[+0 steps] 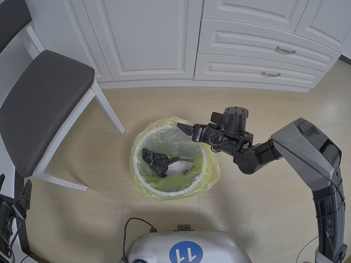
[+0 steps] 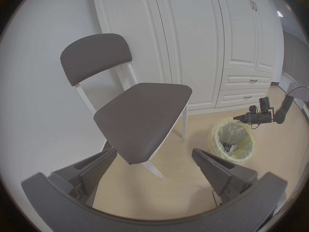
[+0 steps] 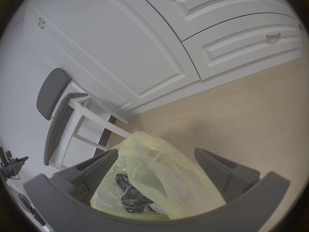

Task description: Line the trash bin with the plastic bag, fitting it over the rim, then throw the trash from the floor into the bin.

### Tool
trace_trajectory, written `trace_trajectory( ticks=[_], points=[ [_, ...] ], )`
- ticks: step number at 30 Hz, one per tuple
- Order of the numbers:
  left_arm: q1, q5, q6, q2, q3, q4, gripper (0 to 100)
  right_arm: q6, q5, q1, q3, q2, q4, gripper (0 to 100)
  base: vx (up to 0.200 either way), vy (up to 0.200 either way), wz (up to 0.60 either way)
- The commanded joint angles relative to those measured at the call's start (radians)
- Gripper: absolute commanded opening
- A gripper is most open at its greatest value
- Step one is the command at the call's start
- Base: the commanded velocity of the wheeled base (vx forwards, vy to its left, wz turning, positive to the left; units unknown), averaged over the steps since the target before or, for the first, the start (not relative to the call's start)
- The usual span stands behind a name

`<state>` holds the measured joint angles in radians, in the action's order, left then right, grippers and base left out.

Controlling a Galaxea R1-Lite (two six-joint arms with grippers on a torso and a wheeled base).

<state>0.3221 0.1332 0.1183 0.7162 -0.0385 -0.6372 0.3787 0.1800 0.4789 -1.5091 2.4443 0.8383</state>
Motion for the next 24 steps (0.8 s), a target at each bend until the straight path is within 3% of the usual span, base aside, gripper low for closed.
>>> trace_trajectory(
  ticks=[1, 9, 10, 24],
  points=[
    [0.000, -0.001, -0.002, -0.007, 0.000, -0.001, 100, -0.001, -0.001, 0.004, -0.009, 0.032, 0.012, 100, 0.000, 0.000, 0.00],
    [0.000, 0.000, 0.000, -0.009, 0.003, -0.001, 100, -0.001, 0.001, 0.006, -0.009, 0.035, 0.016, 100, 0.000, 0.000, 0.00],
    [0.000, 0.000, 0.000, -0.009, 0.003, -0.001, 100, 0.000, 0.003, 0.006, -0.011, 0.035, 0.018, 0, 0.000, 0.000, 0.00],
    [0.000, 0.000, -0.002, -0.014, 0.005, -0.001, 100, 0.009, 0.009, 0.003, -0.016, 0.027, 0.016, 0, 0.000, 0.000, 0.00]
  ],
)
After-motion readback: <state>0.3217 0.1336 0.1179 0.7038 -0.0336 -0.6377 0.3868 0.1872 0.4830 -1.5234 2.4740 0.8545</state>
